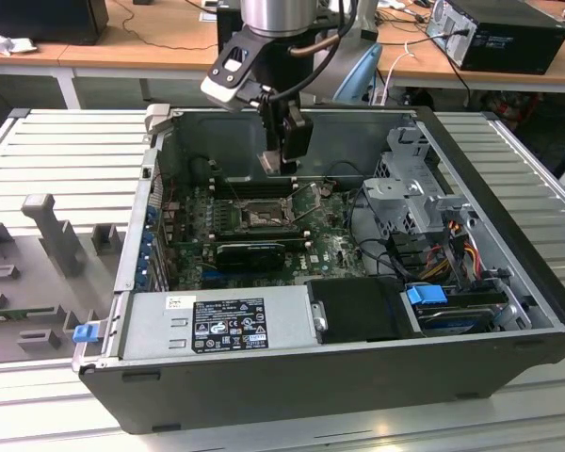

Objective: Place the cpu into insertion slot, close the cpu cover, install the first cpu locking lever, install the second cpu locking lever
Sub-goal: 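Place the cpu into insertion slot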

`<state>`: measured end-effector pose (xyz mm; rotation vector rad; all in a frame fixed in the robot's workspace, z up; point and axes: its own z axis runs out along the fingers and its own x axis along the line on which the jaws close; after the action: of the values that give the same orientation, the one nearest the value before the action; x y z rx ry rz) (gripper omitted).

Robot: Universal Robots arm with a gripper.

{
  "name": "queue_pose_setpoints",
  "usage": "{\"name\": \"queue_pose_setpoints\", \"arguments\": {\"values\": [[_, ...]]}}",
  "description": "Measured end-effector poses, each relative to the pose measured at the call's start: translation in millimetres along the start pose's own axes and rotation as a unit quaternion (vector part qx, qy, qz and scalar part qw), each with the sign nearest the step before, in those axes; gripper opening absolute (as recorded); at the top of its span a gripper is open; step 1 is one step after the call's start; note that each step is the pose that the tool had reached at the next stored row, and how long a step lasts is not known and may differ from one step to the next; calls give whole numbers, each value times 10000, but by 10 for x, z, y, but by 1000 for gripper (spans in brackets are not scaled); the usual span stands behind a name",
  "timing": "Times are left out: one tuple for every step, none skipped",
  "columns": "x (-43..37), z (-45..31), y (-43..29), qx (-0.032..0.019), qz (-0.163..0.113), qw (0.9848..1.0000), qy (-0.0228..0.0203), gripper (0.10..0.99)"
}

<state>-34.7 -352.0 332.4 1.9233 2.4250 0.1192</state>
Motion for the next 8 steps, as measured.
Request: {"name": "queue_pose_setpoints", "arguments": {"values": [[0,4,0,0,1,10000,0,541],[0,6,-1,0,1,10000,0,541],[0,10,-1,0,2,10000,-1,541],[0,13,-1,0,2,10000,-1,541],[0,18,-1,0,3,10000,-1,541],[0,22,-2,0,4,10000,-1,541],[0,28,-3,0,4,10000,-1,541],[0,33,-3,0,5,10000,-1,541]]}}
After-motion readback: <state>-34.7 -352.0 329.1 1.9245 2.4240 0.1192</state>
